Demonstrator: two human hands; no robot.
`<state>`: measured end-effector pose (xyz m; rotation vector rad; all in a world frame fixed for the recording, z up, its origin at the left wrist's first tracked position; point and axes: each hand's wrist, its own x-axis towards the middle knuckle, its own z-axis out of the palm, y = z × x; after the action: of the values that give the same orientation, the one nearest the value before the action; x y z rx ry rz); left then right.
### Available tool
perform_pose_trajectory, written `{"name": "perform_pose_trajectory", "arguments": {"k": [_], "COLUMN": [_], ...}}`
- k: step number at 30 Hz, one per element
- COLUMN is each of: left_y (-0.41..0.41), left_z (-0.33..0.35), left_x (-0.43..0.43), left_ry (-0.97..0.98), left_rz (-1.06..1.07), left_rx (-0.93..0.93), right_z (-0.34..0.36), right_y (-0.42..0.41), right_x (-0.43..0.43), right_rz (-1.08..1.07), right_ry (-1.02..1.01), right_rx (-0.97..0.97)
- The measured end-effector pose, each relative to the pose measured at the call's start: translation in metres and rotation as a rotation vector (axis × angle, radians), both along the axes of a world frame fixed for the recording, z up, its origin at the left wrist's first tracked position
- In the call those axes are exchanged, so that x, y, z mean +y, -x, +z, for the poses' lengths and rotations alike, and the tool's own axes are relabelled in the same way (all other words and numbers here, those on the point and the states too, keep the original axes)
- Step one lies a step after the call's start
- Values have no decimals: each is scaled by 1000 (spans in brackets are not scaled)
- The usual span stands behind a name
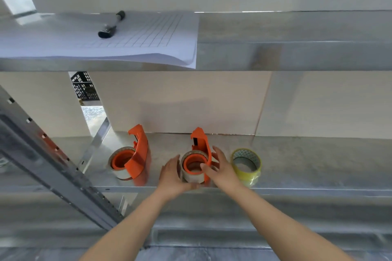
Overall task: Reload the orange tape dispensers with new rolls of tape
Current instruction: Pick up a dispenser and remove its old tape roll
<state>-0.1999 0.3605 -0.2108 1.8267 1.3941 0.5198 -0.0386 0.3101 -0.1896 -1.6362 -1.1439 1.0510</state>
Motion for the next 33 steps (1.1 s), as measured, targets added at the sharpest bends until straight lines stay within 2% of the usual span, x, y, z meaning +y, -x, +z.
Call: {"name": "perform_pose_trajectory", "arguments": {"k": [3, 11, 13, 17, 20, 22, 25, 28, 29, 31, 33], "left_y": [-4, 4, 8, 10, 2, -2, -1, 0, 0, -2, -5], "left_z": [-5, 5, 10, 22, 30, 34, 37, 36, 36, 36, 38], "left_x": [-3, 0, 0, -3, -3, 0, 3, 4, 4, 3, 0], "left_ry": [-40, 156, 253, 657, 805, 886, 955, 1004, 1010, 1004, 997], "left_rz": [16, 69, 100, 74, 216, 360, 499, 520, 510, 492, 485], "left_rx": [-74, -326, -417, -983, -1273, -1398, -1496, -1527, -1534, -1520, -1502], "right_z": [-2, 7, 10, 16, 19, 23, 25, 19, 22, 31, 39], "right_y": [9, 15, 14, 13, 13, 10, -2, -11, -10, -5, -1], "right_x": [1, 3, 5, 7, 6, 5, 6, 6, 4, 0, -2], "right_rz": [-34, -82, -86, -88, -88, -89, -95, -98, -97, -53, 76], "right_ry": [-29, -107, -130, -120, -135, -170, -169, -175, -250, -522, -699], "right_rx": [-46, -1, 13, 137, 160, 145, 55, -12, -93, -364, -554]}}
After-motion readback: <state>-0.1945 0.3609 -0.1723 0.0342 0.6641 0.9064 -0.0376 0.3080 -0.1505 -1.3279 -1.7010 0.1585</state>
